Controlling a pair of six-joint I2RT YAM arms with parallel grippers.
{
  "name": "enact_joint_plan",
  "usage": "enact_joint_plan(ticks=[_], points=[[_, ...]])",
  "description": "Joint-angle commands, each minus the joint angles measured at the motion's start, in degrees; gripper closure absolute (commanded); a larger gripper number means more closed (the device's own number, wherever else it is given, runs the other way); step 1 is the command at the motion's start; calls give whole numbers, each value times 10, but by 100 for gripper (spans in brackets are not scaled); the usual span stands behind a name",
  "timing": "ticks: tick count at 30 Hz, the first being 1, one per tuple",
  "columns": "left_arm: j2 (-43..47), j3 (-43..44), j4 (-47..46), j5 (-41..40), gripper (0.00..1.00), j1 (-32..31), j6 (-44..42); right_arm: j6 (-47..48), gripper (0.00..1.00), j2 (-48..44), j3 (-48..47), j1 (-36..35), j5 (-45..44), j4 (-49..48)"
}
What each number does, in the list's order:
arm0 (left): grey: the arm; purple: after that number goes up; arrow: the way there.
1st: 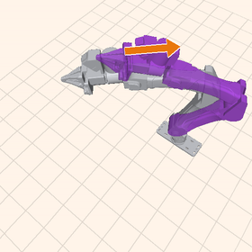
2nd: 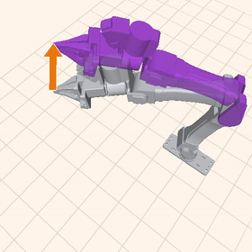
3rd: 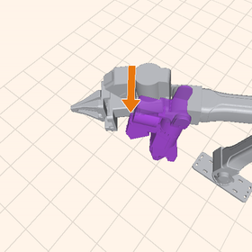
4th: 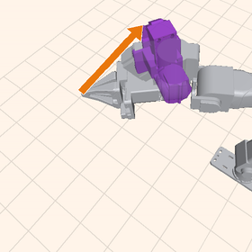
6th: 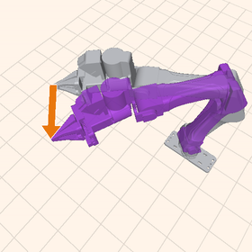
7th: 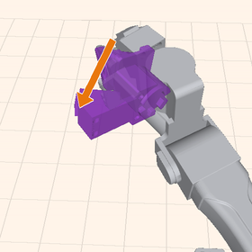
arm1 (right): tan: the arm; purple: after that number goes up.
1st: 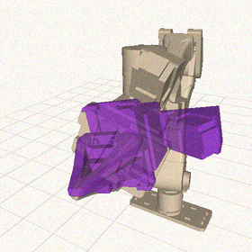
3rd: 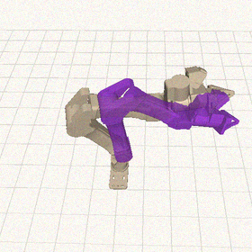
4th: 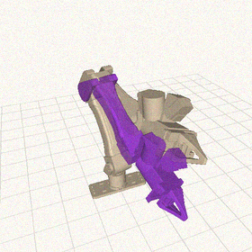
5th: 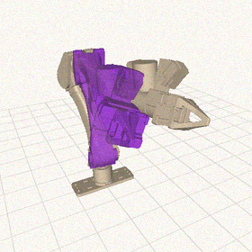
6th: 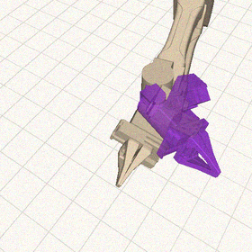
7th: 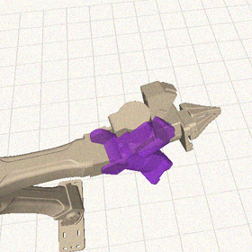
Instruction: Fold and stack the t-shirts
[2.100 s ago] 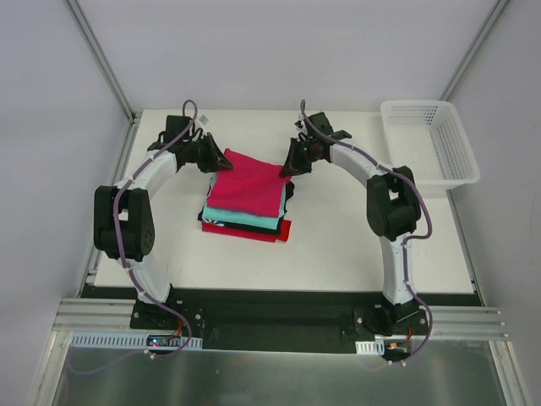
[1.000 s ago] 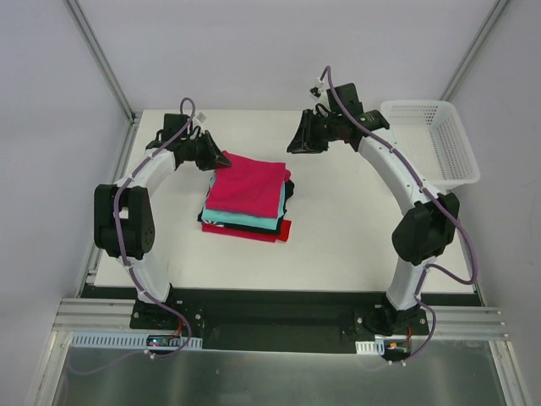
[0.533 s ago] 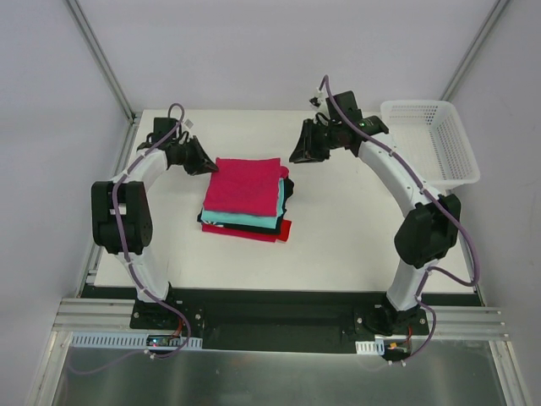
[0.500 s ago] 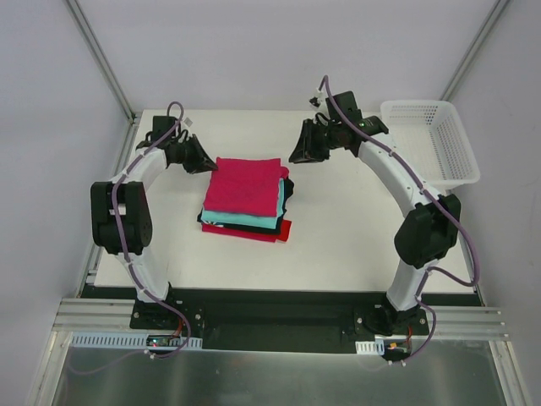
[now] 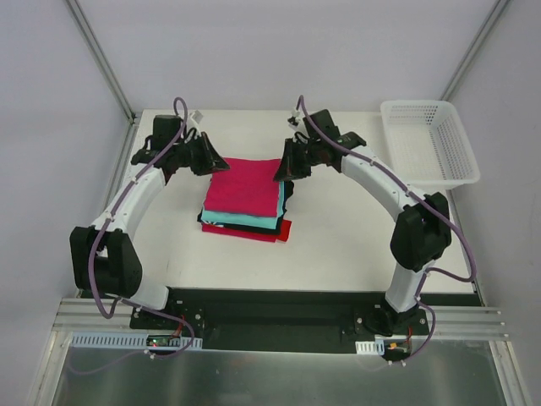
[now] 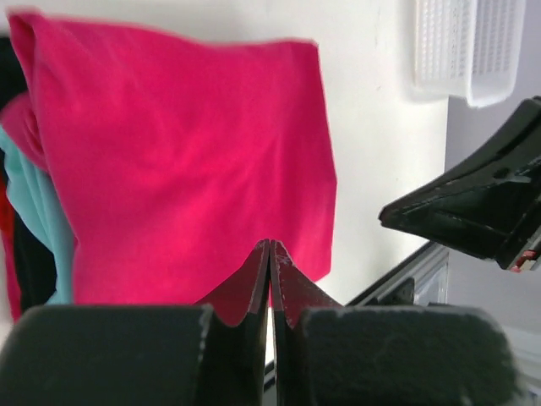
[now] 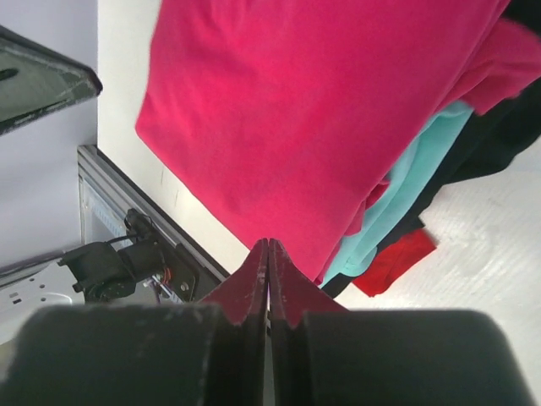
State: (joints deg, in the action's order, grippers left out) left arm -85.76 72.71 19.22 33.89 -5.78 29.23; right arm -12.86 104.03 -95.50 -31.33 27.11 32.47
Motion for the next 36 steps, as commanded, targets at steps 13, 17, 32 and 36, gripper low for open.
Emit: enact_joint_plan(ticks=[13, 17, 32, 36], points=[[54, -157, -14, -38, 100, -13, 18, -48, 99, -1, 129, -83, -32, -102], [59, -163, -15, -42, 100, -13, 16, -45, 99, -12, 167, -90, -39, -108], [88, -153, 6, -56, 100, -12, 6, -23, 99, -49, 159, -91, -67, -56], [102, -119, 32, -56, 100, -15, 6, -17, 99, -74, 121, -92, -82, -8]])
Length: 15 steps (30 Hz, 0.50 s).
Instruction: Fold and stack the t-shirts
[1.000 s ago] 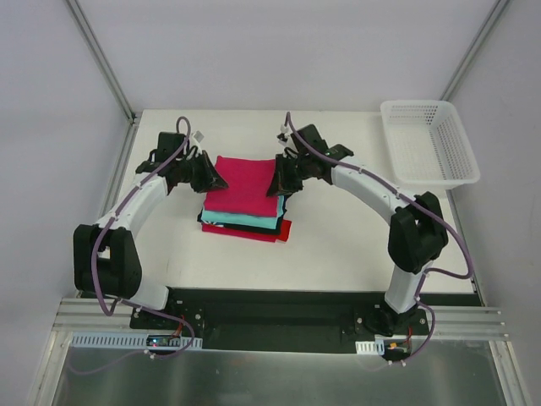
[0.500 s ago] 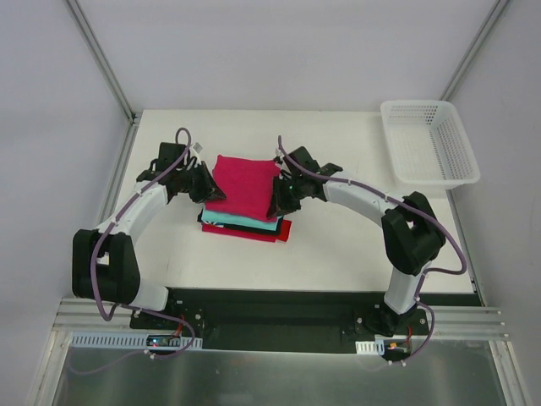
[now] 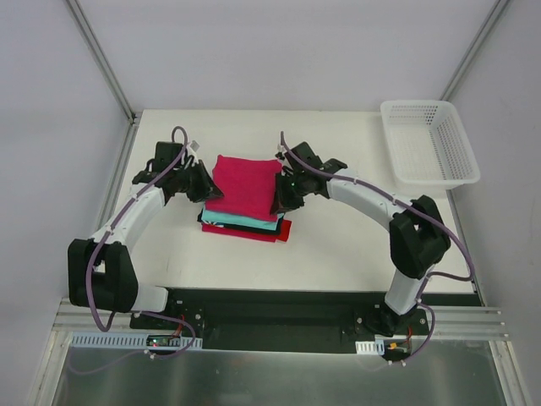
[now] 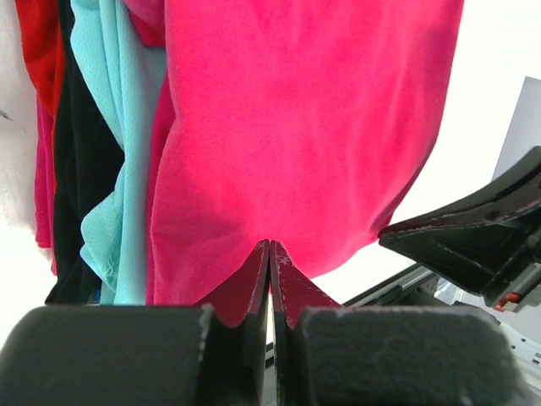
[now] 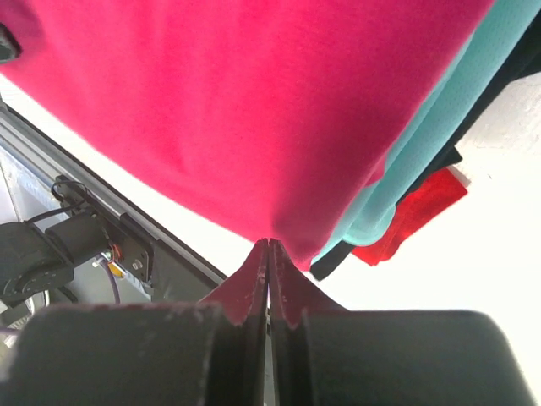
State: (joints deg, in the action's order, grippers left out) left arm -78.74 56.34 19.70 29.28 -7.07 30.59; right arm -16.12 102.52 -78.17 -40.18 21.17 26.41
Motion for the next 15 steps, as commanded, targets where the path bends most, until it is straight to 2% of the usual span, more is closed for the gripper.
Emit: enact_joint_plan(ticks=[1, 3, 4, 5, 6, 7, 8, 9, 11, 12, 13, 15], points=[[37, 53, 33, -18, 100, -7, -8, 21, 99, -65, -74, -3, -30, 68], [47, 75, 44, -28, 100, -35, -4, 23, 97, -79, -94, -2, -76, 113], [47, 83, 47, -36, 100, -49, -3, 28, 89, -97, -109, -2, -95, 129], [42, 93, 54, -53, 100, -66, -3, 27, 74, -108, -116, -2, -147, 148], [38, 111, 61, -64, 100, -97, -1, 26, 53, -119, -118, -2, -174, 183], [32, 119, 65, -77, 100, -118, 0, 26, 50, -150, -118, -1, -199, 198], [21, 127, 67, -104, 100, -137, 1, 18, 44, -166, -110, -2, -266, 211], [13, 139, 74, -116, 100, -156, 4, 12, 29, -183, -103, 0, -294, 239], [-10, 151, 76, -143, 98, -221, 8, -5, 14, -244, -78, 1, -375, 263], [-19, 162, 78, -172, 92, -245, 14, -14, 1, -268, -69, 1, -403, 288], [-32, 170, 78, -185, 87, -281, 16, -22, 3, -290, -59, 2, -429, 298], [-73, 195, 79, -206, 87, -312, 22, -47, 4, -357, -26, 2, -488, 325]])
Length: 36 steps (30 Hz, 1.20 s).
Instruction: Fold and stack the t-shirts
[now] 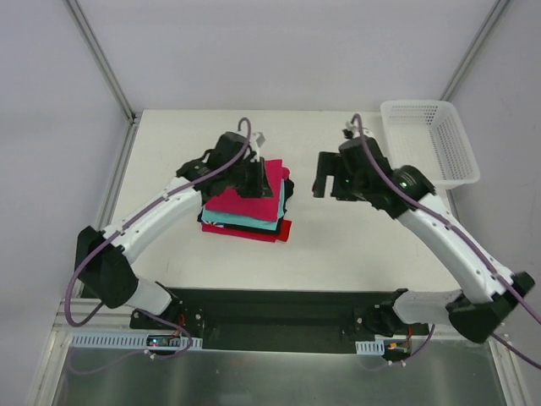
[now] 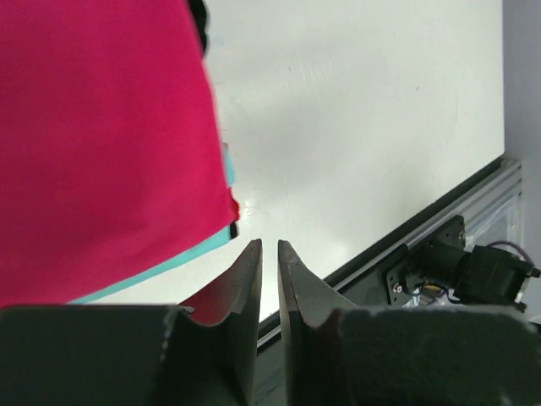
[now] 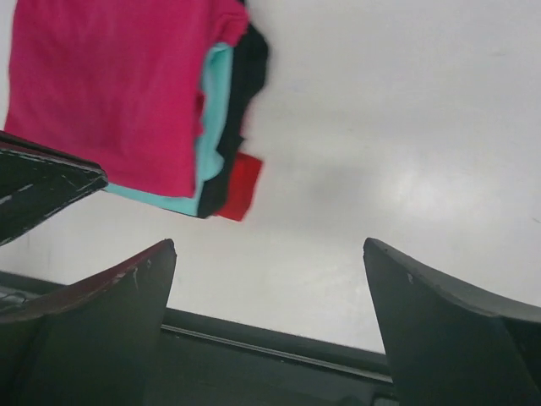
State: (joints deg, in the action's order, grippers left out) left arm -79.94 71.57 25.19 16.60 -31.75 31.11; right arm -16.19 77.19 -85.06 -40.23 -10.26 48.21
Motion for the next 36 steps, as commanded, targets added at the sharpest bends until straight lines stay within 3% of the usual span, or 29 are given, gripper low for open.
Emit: enact_joint_plan(ticks=[1, 2, 5, 10, 22, 28, 36], points=[[-78, 53, 25, -84, 86, -91, 19, -55, 4, -125, 54, 2, -189, 113], [-106, 63, 28, -92, 85, -101, 22, -61, 4, -150, 65, 2, -214, 117], [-160, 111, 35, -143, 100, -141, 32, -87, 4, -231, 98, 1, -256, 139], [-257, 185, 71, -196, 100, -176, 31, -98, 4, -315, 145, 2, -259, 157], [-381, 220, 107, -385, 100, -176, 25, -108, 4, -346, 172, 2, -225, 186], [-394, 208, 93, -367, 100, -154, 28, -98, 4, -335, 165, 2, -214, 182], [-335, 86, 14, -325, 100, -67, 26, -92, 4, -343, 175, 2, -209, 184]])
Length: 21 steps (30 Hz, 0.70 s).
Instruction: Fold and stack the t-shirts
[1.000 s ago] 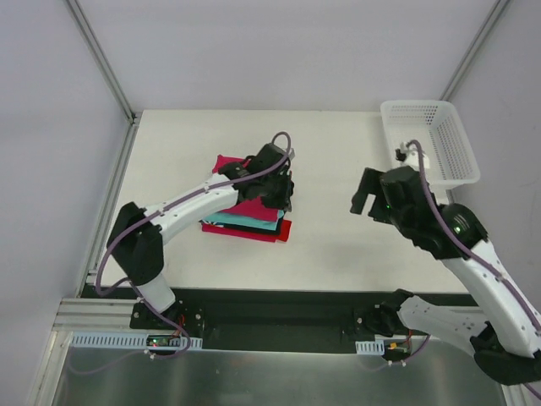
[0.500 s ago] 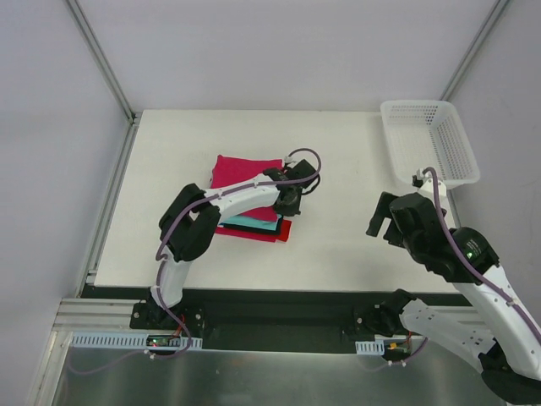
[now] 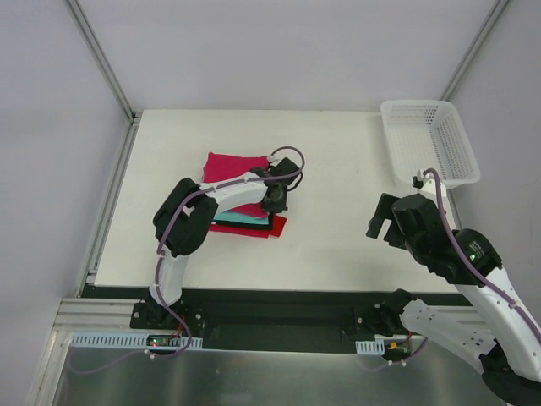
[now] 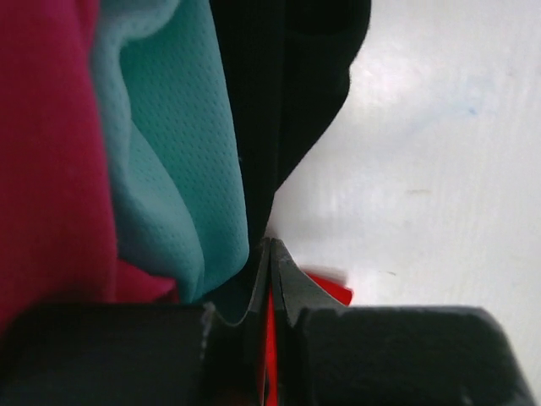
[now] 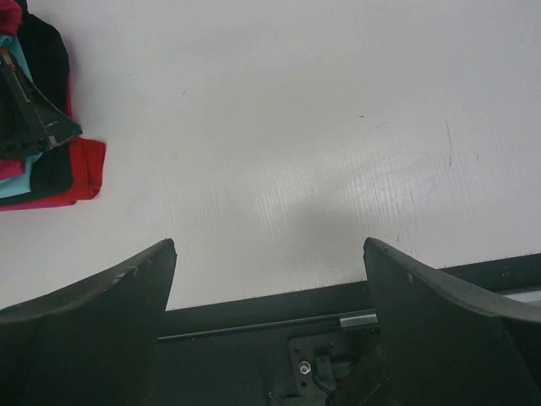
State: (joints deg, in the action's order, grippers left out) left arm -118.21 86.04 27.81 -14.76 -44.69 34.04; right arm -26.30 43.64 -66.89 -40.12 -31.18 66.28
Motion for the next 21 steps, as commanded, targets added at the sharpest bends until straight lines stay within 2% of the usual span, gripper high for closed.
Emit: enact_joint_plan(ticks=[1, 12, 21], points=[[61, -74, -15, -8, 100, 72, -6, 8, 4, -7, -5, 1, 1, 4], [125, -118, -24, 4, 100, 208, -63, 8, 4, 15, 4, 1, 21, -19], [148, -102, -24, 16, 100, 260, -115, 4, 4, 10, 19, 1, 26, -22]])
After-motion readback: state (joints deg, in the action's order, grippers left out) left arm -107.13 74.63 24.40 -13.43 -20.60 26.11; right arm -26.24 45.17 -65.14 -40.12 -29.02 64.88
